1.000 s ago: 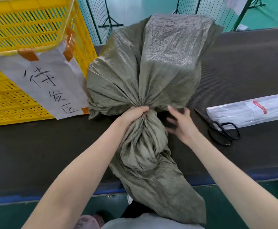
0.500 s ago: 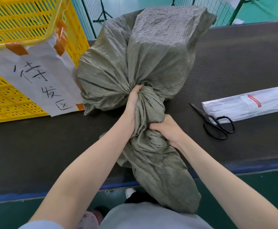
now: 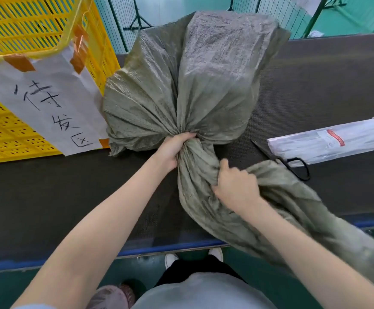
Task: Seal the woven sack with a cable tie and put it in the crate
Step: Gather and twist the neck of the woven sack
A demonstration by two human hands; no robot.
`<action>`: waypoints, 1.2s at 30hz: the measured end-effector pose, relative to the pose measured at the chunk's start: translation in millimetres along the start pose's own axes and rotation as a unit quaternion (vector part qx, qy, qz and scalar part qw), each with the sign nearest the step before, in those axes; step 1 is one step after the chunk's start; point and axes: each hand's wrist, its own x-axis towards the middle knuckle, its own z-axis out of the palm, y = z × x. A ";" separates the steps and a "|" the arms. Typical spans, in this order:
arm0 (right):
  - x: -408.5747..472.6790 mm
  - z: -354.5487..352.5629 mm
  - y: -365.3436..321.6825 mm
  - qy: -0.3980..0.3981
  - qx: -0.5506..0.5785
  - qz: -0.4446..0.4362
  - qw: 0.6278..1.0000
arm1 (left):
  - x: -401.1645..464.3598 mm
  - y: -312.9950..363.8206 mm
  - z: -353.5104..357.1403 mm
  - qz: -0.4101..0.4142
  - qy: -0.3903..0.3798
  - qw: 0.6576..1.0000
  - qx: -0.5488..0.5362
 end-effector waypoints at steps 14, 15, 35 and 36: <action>-3.6 35.3 -10.1 -0.117 0.408 0.003 0.905 | -5.0 -10.3 -1.1 0.100 0.074 0.986 0.108; -1.7 31.1 -3.4 -0.118 0.412 -0.025 0.903 | -6.4 -10.1 -1.5 0.109 0.076 0.984 0.122; 92.5 51.5 166.0 0.079 0.126 0.160 0.976 | 2.8 -19.5 -8.0 0.133 0.078 0.973 0.169; 93.2 52.1 169.5 0.072 0.131 0.164 0.975 | 3.6 -19.7 -8.1 0.133 0.078 0.974 0.168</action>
